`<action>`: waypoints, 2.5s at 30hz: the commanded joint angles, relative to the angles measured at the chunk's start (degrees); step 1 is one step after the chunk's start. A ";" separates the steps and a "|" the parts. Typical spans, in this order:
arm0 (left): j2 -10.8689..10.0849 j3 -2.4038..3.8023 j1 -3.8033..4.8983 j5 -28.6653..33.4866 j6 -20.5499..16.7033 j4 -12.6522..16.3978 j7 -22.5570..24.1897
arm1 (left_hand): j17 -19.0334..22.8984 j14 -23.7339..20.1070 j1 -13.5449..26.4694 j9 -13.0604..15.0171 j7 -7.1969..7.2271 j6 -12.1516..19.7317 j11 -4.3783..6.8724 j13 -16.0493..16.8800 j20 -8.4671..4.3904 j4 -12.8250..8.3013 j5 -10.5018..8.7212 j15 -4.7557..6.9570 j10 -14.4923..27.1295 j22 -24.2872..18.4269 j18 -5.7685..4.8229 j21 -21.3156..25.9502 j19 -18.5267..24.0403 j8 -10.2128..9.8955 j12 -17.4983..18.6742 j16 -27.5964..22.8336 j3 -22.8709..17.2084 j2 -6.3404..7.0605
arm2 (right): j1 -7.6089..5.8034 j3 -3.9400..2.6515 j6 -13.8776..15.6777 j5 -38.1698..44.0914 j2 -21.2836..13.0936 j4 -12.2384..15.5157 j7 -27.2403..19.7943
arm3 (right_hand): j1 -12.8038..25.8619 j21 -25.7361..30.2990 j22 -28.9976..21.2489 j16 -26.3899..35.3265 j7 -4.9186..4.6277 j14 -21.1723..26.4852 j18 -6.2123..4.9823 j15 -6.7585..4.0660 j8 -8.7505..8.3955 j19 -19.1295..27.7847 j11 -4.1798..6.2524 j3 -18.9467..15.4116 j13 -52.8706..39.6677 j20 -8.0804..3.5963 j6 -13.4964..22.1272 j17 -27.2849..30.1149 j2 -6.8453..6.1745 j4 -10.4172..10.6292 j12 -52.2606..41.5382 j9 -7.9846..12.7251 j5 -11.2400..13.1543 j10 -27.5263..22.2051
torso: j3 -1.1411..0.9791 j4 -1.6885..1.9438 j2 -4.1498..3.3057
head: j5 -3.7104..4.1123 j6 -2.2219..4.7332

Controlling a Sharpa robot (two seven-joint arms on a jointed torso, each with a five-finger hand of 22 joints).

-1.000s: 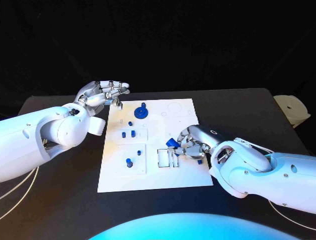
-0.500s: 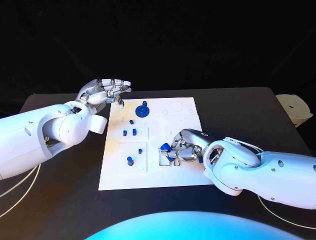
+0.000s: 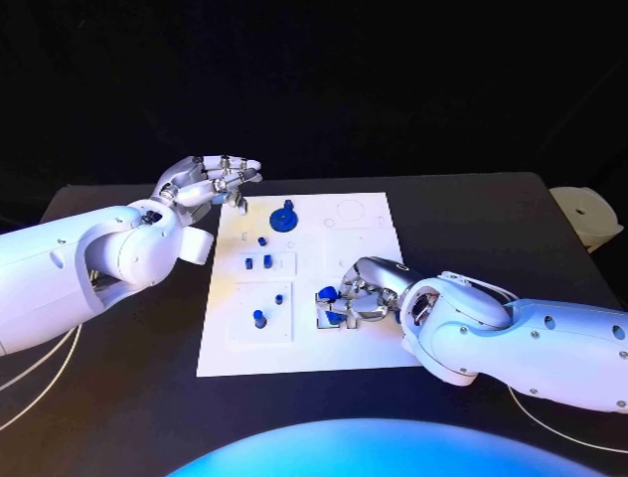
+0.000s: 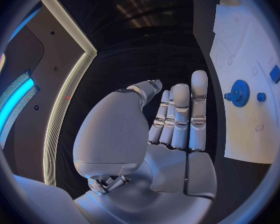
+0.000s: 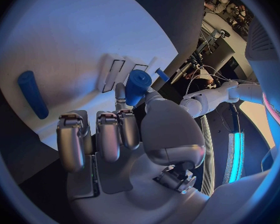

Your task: Assemble the parts on the task board

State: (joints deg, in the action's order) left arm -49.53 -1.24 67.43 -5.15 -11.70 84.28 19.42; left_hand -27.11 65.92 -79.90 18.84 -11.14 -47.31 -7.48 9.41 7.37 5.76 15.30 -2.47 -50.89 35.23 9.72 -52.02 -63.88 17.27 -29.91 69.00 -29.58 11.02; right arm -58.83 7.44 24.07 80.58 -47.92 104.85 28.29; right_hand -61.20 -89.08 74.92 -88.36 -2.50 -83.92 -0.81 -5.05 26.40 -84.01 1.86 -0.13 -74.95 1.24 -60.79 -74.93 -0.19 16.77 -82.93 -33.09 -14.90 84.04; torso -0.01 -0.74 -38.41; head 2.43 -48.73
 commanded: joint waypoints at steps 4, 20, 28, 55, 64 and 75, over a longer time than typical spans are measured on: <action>0.04 0.04 -0.03 0.07 0.88 0.15 0.26 | 0.02 -0.40 0.67 0.12 -0.16 0.40 0.16 0.09 -0.05 0.12 0.30 -0.07 0.46 -0.07 0.84 0.26 0.46 0.26 -0.42 0.01 -0.41 0.03 | 0.11 0.03 -2.23 0.85 0.24 0.13 0.02 | 1.46 -0.05 14.86 -0.23 0.60 -5.29 0.64 -0.50 0.43 -5.79 0.27 -1.58 -9.26 -0.52 -0.61 -10.96 -0.36 0.04 0.10 -0.14 0.04 2.71 | 0.03 -0.05 0.06 | -0.13 -0.13; -0.10 0.04 -0.03 0.07 0.79 0.16 0.17 | 0.07 -0.44 0.74 0.13 -0.17 0.43 0.15 0.10 -0.04 0.15 0.30 -0.08 0.51 -0.08 0.84 0.27 0.47 0.29 -0.46 0.02 -0.42 0.01 | 0.19 0.03 0.54 4.65 0.13 -0.17 1.75 | 7.03 0.89 14.61 -0.02 0.33 -5.20 0.46 -0.32 1.22 -5.56 0.03 -8.44 -8.44 -0.39 0.34 -10.54 0.21 0.13 1.87 -0.66 6.29 2.03 | 0.02 -0.03 0.06 | -0.20 -0.07; -0.16 0.04 -0.03 0.07 0.75 0.14 0.13 | 0.16 -0.49 0.80 0.13 -0.18 0.44 0.14 0.11 -0.03 0.18 0.30 -0.09 0.55 -0.21 0.86 0.37 0.54 0.30 -0.49 -0.01 -0.42 -0.01 | 0.30 0.03 1.34 6.28 -0.59 0.66 1.44 | 6.67 0.67 14.67 -0.05 0.31 -5.22 0.50 -0.29 1.36 -5.61 0.01 -9.02 -8.54 -0.35 0.45 -10.67 0.76 0.03 1.84 -0.73 6.21 2.08 | -0.05 -0.04 0.02 | -0.10 -0.04; -0.14 0.00 -0.09 0.07 0.70 -0.04 0.24 | 0.13 -0.51 0.92 0.16 -0.18 0.48 0.12 0.13 0.00 0.24 0.31 -0.11 0.63 -0.23 0.86 0.40 0.56 0.36 -0.57 0.04 -0.45 -0.09 | -0.96 -0.19 3.29 5.20 -9.81 5.29 -3.16 | -12.09 1.18 14.53 0.13 -0.03 -5.16 0.40 -0.13 0.72 -5.47 -0.22 -11.74 -8.23 -0.29 2.16 -10.39 1.77 -0.45 3.45 -0.03 4.99 1.67 | -0.03 -0.20 0.21 | 0.37 0.42; 0.01 -0.01 -0.13 0.07 0.75 0.04 0.45 | 0.18 -0.55 0.97 0.17 -0.18 0.50 0.12 0.15 0.01 0.25 0.31 -0.12 0.69 -0.28 0.87 0.45 0.60 0.40 -0.64 0.04 -0.48 -0.12 | -2.19 -0.13 2.45 5.82 -15.82 5.56 -3.47 | -16.53 2.34 14.23 0.46 -0.67 -5.00 0.18 0.30 -1.07 -5.16 -0.75 -11.64 -6.03 0.10 3.32 -9.72 2.14 -0.42 7.21 0.80 4.10 0.07 | -0.15 -0.27 0.11 | 1.28 0.76; 0.01 -0.03 -0.17 0.07 0.83 0.10 0.49 | 0.18 -0.55 0.97 0.17 -0.18 0.50 0.12 0.15 0.01 0.25 0.31 -0.12 0.69 -0.28 0.87 0.45 0.60 0.40 -0.64 0.04 -0.48 -0.12 | -0.19 0.06 0.54 9.63 -17.12 4.82 -1.09 | -17.10 2.87 14.09 0.62 -1.07 -4.92 0.08 0.58 -1.91 -5.02 -1.09 -12.05 -4.85 0.31 3.75 -9.38 1.97 -0.28 9.17 1.19 4.16 -0.76 | -0.06 -0.07 0.09 | 1.98 0.80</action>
State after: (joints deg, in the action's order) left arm -49.63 -1.29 67.33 -5.15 -11.69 84.22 19.34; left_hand -27.01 65.72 -79.45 18.93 -11.34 -47.11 -7.27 9.50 7.58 5.92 15.31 -2.67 -50.69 35.00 9.72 -51.82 -63.67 17.51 -30.35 69.00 -29.73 11.02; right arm -59.31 7.46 26.19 87.35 -65.18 109.81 26.03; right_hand -77.70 -86.52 74.92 -88.13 -3.52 -83.95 -0.82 -4.97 24.81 -84.00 0.90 -11.80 -85.80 1.25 -57.48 -74.94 1.64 16.41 -74.84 -31.97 -10.54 83.51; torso -0.10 -0.93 -38.28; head 4.28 -47.92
